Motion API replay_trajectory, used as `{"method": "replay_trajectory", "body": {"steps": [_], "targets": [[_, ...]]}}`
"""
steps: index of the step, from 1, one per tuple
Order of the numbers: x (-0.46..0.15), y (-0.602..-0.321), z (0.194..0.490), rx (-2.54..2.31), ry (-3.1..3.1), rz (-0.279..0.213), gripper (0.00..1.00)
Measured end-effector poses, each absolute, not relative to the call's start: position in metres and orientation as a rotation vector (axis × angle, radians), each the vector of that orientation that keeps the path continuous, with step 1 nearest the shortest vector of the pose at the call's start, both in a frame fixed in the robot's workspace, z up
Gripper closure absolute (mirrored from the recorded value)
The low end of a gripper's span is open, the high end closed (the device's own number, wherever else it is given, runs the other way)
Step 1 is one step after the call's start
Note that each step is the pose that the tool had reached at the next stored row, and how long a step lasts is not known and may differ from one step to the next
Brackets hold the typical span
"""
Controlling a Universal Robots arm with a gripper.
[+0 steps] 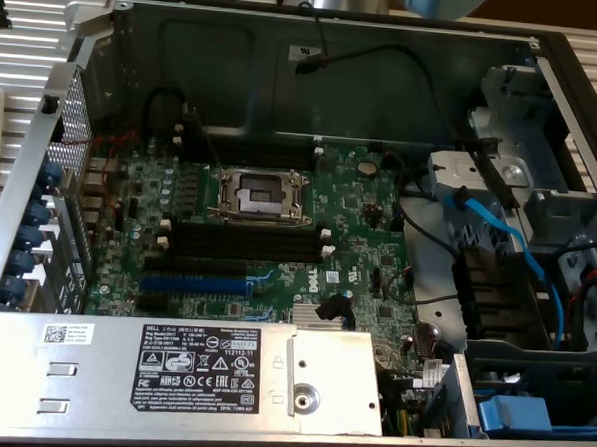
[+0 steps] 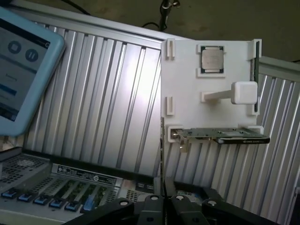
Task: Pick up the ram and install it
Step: 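Pick up the ram and move it above insertion slot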
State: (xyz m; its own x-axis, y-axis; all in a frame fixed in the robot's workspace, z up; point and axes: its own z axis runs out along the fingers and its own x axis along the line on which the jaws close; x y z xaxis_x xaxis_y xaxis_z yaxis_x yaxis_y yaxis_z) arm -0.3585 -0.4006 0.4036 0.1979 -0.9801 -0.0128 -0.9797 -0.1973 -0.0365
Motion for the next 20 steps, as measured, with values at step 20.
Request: {"method": "replay_trajectory", "body": {"steps": [20], "targets": [[-0.286, -0.401, 0.407, -2.411, 1.969, -0.022, 0.88]]}}
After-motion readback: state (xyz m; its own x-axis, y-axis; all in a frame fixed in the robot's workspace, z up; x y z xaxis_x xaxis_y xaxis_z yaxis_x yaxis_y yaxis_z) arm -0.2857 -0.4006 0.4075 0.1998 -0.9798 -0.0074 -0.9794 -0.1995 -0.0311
